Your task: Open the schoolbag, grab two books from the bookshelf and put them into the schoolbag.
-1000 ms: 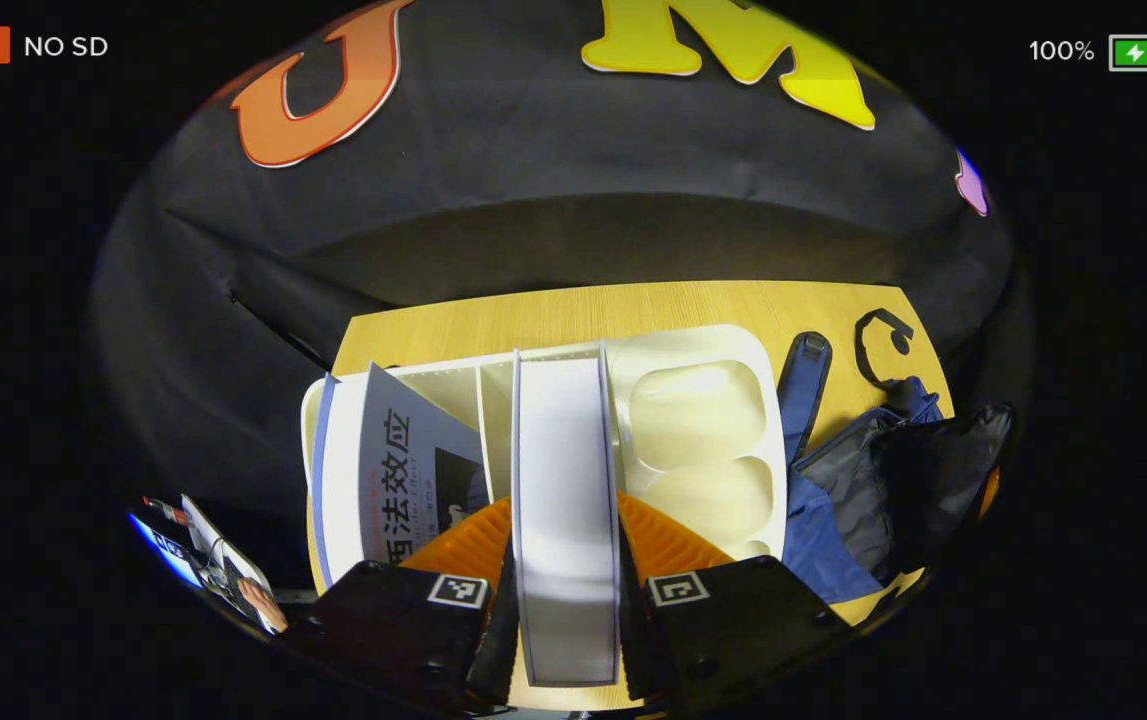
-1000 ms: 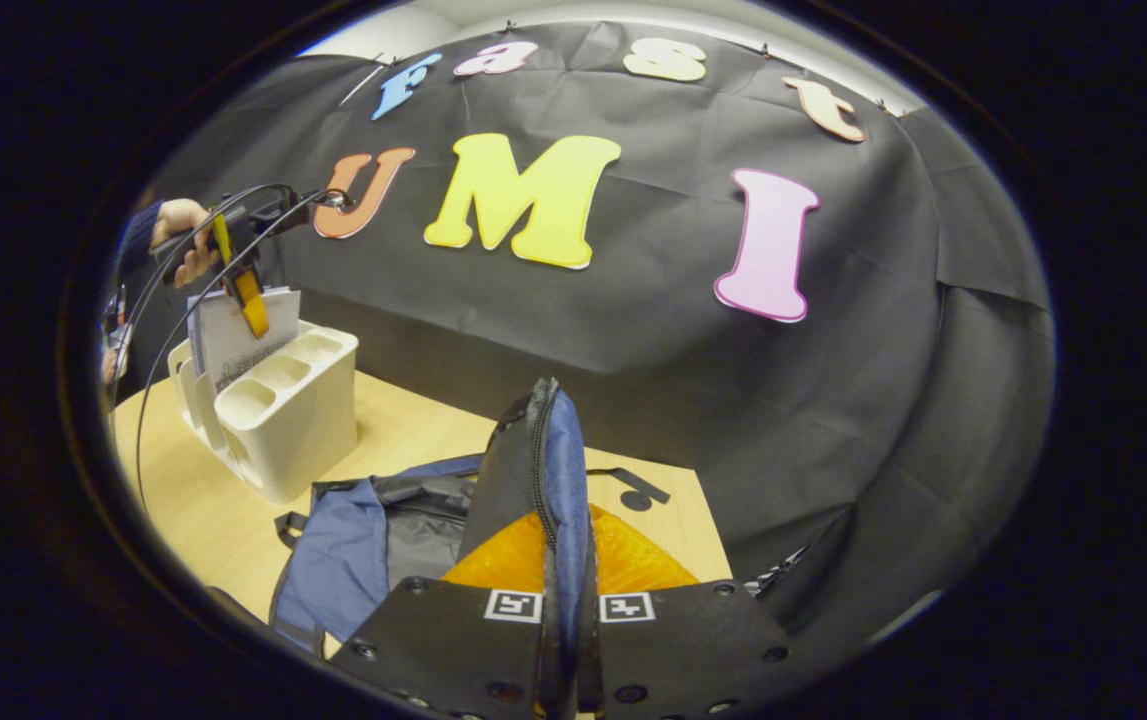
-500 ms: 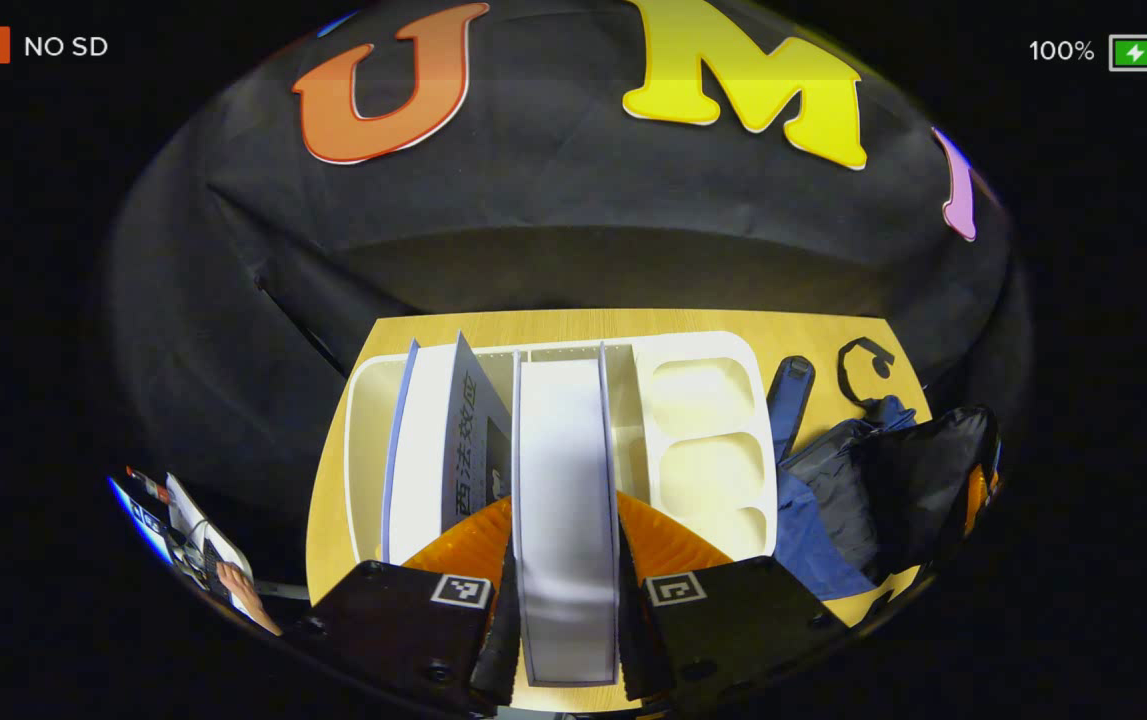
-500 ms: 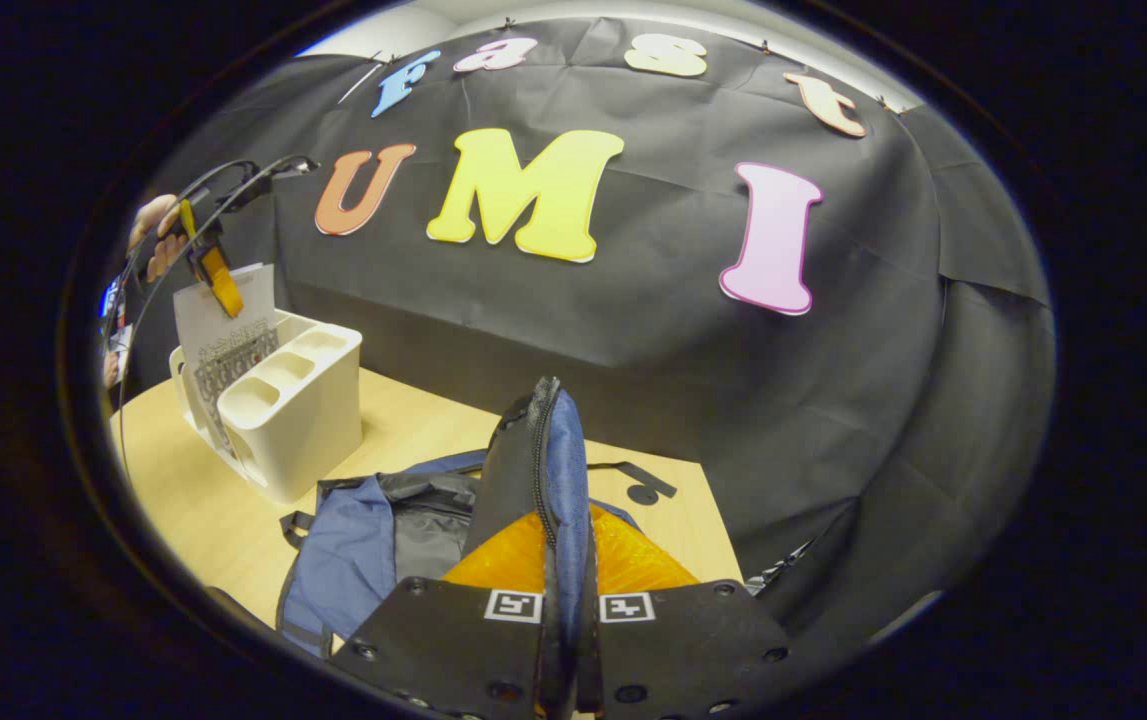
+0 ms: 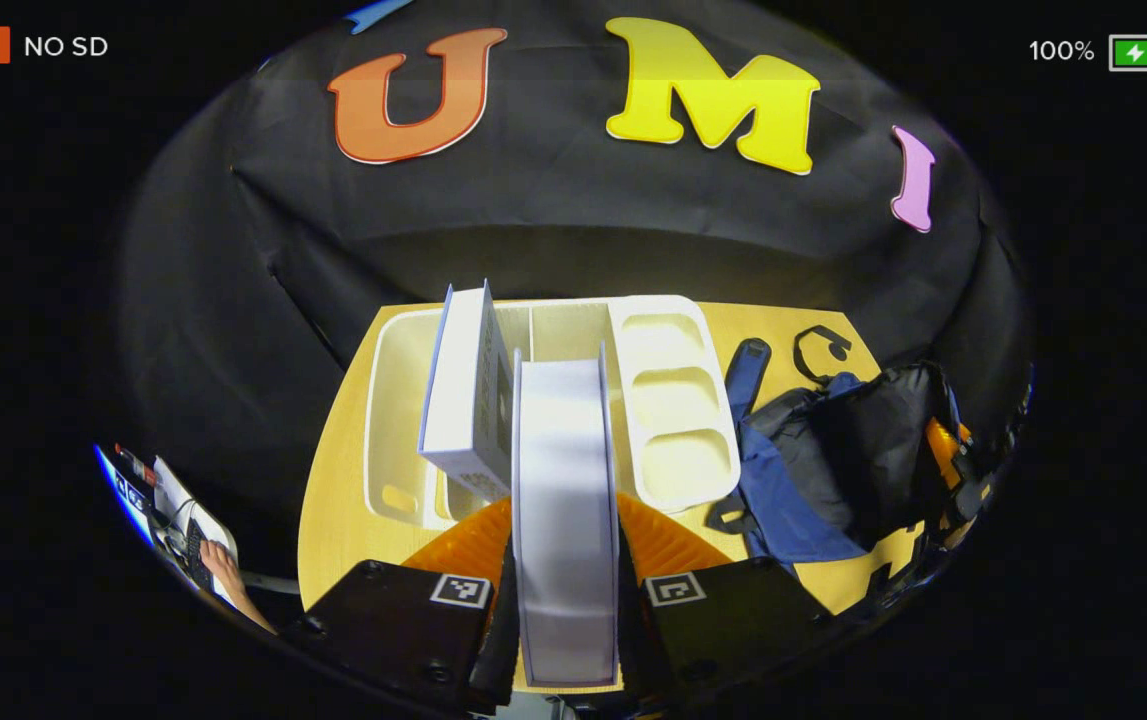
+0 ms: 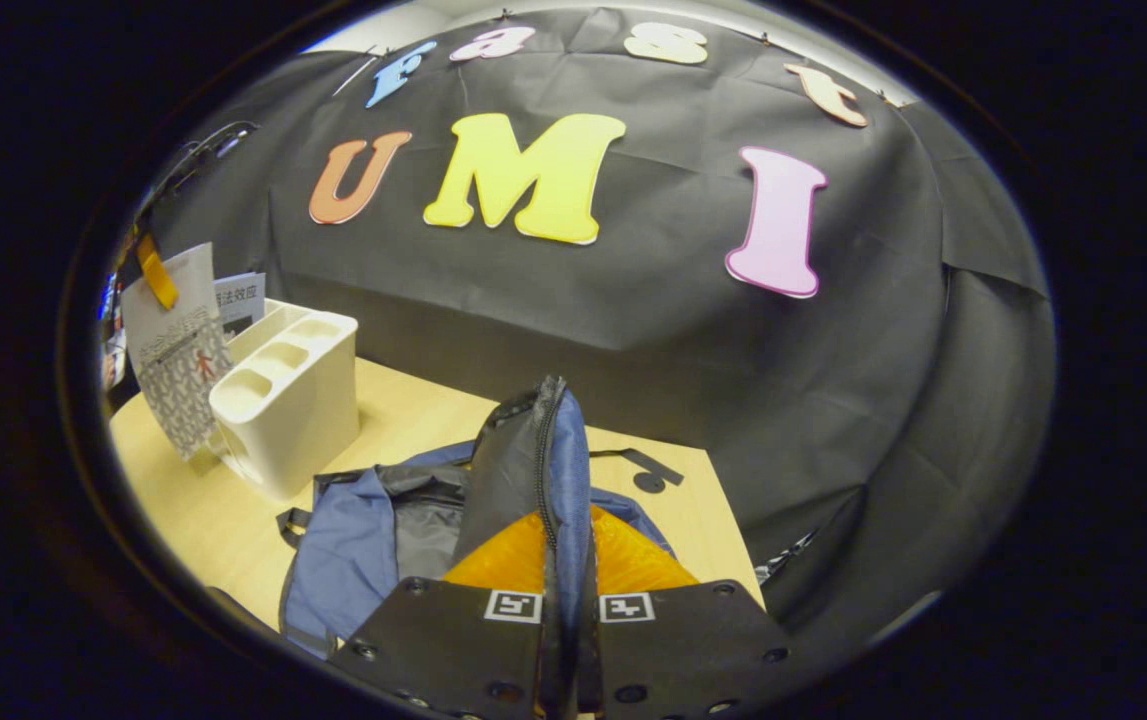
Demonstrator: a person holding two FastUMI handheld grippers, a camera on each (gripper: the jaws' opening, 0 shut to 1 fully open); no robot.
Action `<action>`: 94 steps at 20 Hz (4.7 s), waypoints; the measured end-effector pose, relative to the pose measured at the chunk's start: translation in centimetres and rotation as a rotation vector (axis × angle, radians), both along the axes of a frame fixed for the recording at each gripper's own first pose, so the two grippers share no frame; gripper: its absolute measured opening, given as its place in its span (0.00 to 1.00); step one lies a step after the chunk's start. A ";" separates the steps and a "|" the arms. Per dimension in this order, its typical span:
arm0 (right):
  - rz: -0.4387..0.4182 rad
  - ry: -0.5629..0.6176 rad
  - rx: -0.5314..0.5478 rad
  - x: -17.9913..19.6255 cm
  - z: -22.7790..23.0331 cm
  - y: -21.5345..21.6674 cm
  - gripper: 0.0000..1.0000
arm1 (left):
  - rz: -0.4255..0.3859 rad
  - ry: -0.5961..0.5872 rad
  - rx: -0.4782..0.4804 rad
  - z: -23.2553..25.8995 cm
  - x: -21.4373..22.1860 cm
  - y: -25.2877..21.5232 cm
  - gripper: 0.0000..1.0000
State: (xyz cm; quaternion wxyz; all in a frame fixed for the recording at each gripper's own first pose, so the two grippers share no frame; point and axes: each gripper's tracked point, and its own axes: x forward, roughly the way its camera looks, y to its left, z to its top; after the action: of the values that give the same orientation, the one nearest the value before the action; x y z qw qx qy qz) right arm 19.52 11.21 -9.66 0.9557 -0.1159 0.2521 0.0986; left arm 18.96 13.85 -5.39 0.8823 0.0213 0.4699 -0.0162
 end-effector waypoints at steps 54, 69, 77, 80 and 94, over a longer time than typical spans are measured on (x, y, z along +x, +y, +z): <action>0.050 -0.080 -0.219 4.0 9.6 4.2 0.06 | 0.064 -0.101 -0.900 -9.3 4.3 -37.6 0.42; 0.097 -0.061 -0.212 2.8 6.8 5.8 0.06 | 0.143 0.018 -1.014 -21.7 5.3 -40.5 0.79; 0.084 -0.058 -0.216 2.3 6.1 4.6 0.06 | -0.051 0.014 -0.726 -22.2 4.5 -39.7 0.90; 0.077 -0.053 -0.209 2.2 5.7 4.2 0.06 | -0.071 0.022 -0.630 -21.9 4.6 -39.5 0.98; 0.074 -0.041 -0.187 1.3 5.2 3.6 0.06 | -0.081 0.097 -0.592 -20.3 4.3 -37.2 1.00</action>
State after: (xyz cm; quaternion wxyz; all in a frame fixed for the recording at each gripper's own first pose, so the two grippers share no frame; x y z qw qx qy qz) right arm 20.81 14.81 -4.47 0.9413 -0.2158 0.2362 0.1077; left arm 23.27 -23.33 -25.73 0.8254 -0.2188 0.4849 -0.1888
